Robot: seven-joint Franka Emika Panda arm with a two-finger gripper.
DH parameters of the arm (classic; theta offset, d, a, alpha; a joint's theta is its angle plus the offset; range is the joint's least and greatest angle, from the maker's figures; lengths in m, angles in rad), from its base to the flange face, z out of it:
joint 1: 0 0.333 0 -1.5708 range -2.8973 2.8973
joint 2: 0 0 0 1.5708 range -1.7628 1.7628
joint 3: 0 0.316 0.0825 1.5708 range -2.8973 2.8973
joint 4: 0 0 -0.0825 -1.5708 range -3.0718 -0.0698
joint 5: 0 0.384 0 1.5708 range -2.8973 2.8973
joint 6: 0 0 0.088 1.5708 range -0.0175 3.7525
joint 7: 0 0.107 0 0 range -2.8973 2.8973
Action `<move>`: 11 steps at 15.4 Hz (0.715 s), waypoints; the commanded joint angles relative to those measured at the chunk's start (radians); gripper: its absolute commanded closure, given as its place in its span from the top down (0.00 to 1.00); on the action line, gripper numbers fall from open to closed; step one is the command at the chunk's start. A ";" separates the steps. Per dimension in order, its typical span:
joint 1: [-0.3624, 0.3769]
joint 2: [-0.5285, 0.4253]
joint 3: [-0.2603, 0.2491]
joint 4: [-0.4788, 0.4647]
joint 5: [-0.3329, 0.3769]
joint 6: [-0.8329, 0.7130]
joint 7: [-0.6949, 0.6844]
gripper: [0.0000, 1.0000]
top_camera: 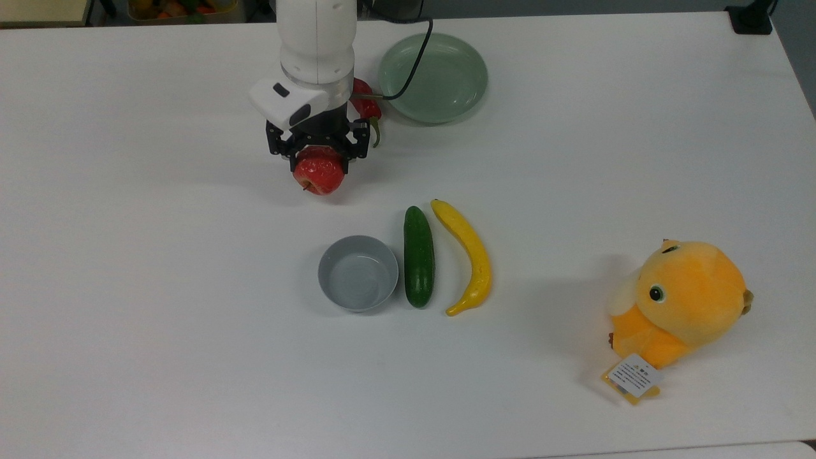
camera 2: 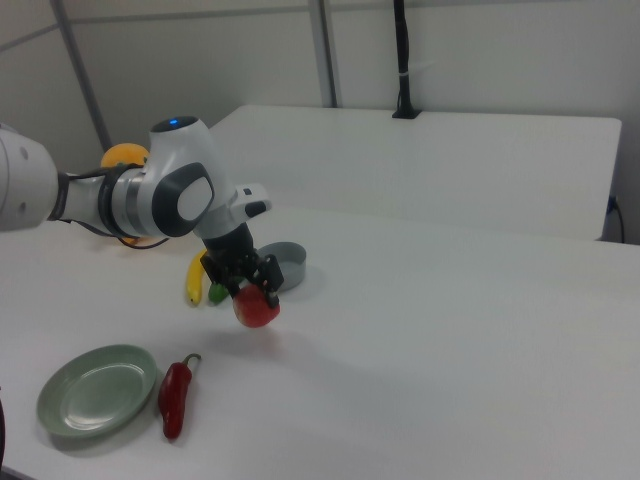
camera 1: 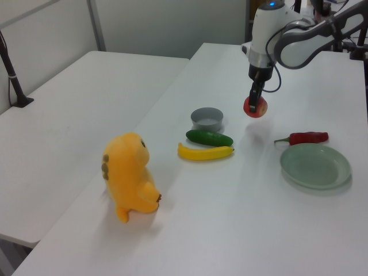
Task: Red apple placed in the center of the desktop
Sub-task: 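Lower the held apple onto the table beside the bowl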
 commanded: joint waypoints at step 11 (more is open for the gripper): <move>0.003 0.055 -0.006 0.007 -0.016 0.052 -0.015 1.00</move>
